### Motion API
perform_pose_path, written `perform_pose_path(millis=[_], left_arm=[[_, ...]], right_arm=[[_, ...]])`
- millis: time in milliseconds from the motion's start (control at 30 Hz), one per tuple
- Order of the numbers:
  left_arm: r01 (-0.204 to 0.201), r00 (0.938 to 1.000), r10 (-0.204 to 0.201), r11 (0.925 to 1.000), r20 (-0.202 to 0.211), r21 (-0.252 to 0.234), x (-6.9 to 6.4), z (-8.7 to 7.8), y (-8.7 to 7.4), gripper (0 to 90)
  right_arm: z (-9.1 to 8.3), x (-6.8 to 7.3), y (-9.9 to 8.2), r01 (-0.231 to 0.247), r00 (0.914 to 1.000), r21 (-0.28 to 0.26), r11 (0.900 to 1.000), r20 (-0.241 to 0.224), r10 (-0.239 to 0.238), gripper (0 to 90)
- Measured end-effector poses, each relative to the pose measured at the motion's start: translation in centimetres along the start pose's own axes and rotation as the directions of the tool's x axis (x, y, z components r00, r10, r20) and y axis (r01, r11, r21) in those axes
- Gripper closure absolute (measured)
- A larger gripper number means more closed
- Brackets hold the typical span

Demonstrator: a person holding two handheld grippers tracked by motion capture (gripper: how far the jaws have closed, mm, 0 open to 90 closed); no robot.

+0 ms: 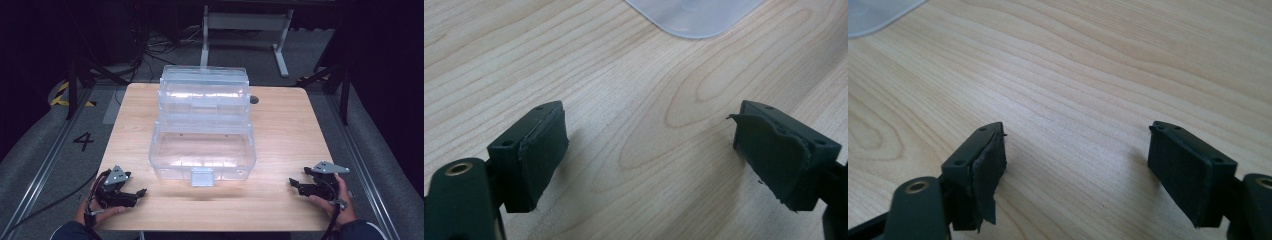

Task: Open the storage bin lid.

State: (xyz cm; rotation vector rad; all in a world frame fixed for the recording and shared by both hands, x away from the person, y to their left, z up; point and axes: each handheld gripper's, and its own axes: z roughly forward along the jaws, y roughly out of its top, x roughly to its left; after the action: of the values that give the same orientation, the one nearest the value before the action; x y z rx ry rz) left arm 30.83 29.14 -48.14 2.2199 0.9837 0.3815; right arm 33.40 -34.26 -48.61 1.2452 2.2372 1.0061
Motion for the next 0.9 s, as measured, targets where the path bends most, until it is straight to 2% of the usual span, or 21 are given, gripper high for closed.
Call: perform_pose_path(millis=[433, 467, 500, 533, 600, 667, 800, 900], left_arm=[[0.009, 1.0000, -0.009, 1.0000, 0.002, -0.002, -0.03, 0.04, 0.01, 14.7], [0.007, 1.0000, -0.007, 1.0000, 0.001, 0.000, 0.01, 0.05, 0.04, 14.7], [-0.015, 0.9999, 0.015, 0.9999, -0.007, -0.002, 0.20, 0.09, 0.14, 14.7], [0.011, 0.9999, -0.011, 0.9999, -0.001, -0.002, 0.08, 0.21, 0.16, 14.7], [-0.002, 1.0000, 0.002, 1.0000, -0.004, -0.003, 0.26, 0.35, 0.38, 14.6], [0.001, 1.0000, -0.001, 1.0000, 0.005, 0.005, 0.35, 0.46, 0.55, 14.5], [0.006, 1.0000, -0.006, 1.0000, -0.008, -0.002, 0.36, 0.73, 0.78, 14.3], [0.012, 0.9999, -0.012, 0.9999, -0.002, -0.001, 0.37, 0.88, 0.89, 14.0]], right_arm=[[0.09, 0.01, 0.05, 0.002, 1.0000, 0.003, 1.0000, 0.003, -0.002, 21.5], [0.09, 0.01, 0.05, 0.001, 1.0000, 0.002, 1.0000, 0.003, -0.001, 21.5], [0.09, 0.01, 0.05, 0.002, 1.0000, 0.003, 1.0000, 0.003, -0.002, 21.5], [0.09, 0.01, 0.05, 0.002, 1.0000, 0.003, 1.0000, 0.003, -0.002, 21.5], [0.09, 0.01, 0.05, 0.001, 1.0000, 0.002, 1.0000, 0.003, -0.002, 21.5], [0.08, 0.03, 0.05, 0.000, 1.0000, 0.001, 1.0000, 0.004, 0.000, 21.4], [0.02, 0.06, -0.01, 0.000, 1.0000, 0.001, 1.0000, 0.007, 0.000, 20.8], [0.02, 0.06, -0.01, -0.005, 1.0000, 0.002, 1.0000, 0.008, 0.005, 20.1]])
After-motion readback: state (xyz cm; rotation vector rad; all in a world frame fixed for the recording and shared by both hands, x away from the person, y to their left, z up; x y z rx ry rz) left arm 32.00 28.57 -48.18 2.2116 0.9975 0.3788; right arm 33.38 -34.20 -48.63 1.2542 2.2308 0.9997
